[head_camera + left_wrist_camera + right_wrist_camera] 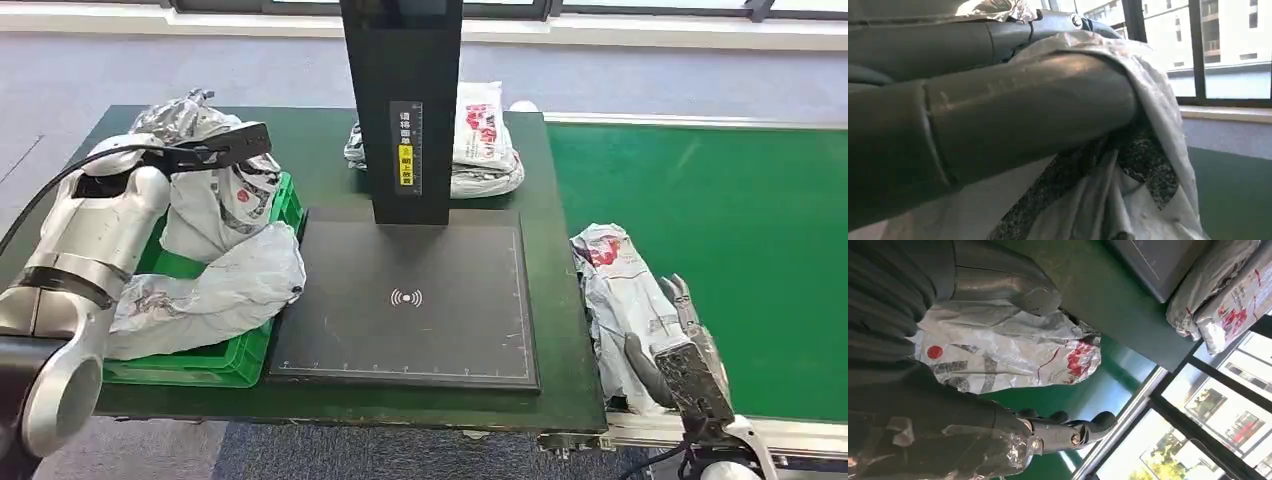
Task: Moved the parcel from conveyor to table for the left to box.
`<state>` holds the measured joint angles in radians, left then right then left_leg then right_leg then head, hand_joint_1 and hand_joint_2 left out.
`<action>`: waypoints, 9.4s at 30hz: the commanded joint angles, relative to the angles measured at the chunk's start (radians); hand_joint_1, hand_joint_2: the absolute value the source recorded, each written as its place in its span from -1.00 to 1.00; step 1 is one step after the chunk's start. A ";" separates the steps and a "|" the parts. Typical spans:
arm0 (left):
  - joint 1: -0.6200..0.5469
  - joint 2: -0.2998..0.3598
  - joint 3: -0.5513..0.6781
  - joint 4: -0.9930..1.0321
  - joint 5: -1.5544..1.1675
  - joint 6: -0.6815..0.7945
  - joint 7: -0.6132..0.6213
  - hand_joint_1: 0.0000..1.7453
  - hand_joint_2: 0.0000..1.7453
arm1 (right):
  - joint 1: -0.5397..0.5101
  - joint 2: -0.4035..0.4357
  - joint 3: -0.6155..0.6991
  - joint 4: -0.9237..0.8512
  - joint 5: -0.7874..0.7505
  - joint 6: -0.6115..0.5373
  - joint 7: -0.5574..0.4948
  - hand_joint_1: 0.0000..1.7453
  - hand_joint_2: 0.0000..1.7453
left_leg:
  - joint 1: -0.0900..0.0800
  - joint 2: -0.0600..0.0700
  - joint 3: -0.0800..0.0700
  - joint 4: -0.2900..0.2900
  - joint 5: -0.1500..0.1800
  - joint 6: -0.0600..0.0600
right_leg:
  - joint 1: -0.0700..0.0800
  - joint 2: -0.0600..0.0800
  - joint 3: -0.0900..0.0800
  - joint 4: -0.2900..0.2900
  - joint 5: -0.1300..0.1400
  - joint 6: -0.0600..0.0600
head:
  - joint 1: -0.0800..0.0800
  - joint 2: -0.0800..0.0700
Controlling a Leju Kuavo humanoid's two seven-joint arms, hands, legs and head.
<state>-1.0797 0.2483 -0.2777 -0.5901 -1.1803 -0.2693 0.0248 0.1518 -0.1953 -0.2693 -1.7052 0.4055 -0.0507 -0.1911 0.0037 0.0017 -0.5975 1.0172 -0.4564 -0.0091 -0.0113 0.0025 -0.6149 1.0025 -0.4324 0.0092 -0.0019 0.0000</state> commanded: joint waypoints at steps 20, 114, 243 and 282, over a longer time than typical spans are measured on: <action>-0.108 -0.004 -0.274 0.159 -0.174 0.055 0.173 -1.00 -1.00 | -0.067 -0.005 0.022 0.098 -0.001 0.002 0.008 -1.00 1.00 | 0.001 0.000 0.002 -0.001 0.000 0.000 | 0.001 -0.001 0.003 -0.001 0.000 -0.001 | 0.000 0.000; -0.400 0.200 -0.745 -0.092 0.357 -0.059 -0.241 -1.00 -1.00 | -0.065 -0.021 0.032 0.096 -0.005 0.003 -0.007 -1.00 1.00 | 0.003 -0.006 -0.002 0.001 0.002 -0.003 | 0.002 -0.006 0.000 0.001 0.000 -0.001 | 0.000 0.000; 0.967 -0.320 0.020 -0.888 0.743 0.319 -0.450 -1.00 1.00 | -0.619 0.085 0.122 0.829 -0.995 0.550 -0.157 1.00 1.00 | 0.007 0.010 0.027 -0.016 -0.008 -0.022 | 0.006 0.010 0.012 0.003 -0.012 -0.018 | 0.000 0.000; 0.996 -0.349 0.029 -0.916 0.697 0.307 -0.430 -1.00 1.00 | -0.710 0.228 0.481 0.855 -0.877 0.511 -0.053 1.00 1.00 | 0.001 0.014 0.025 -0.012 -0.007 -0.013 | 0.002 0.012 0.014 0.000 -0.006 -0.013 | 0.000 0.000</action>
<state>-0.0724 -0.0836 -0.2712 -1.5522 -0.4688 0.0439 -0.4055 -0.4295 -0.1022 -0.1091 -1.0872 -0.6038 0.4791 -0.2621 0.0038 0.0030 -0.5787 1.0079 -0.4628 -0.0214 -0.0108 0.0022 -0.6017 1.0068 -0.4419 -0.0030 -0.0019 0.0000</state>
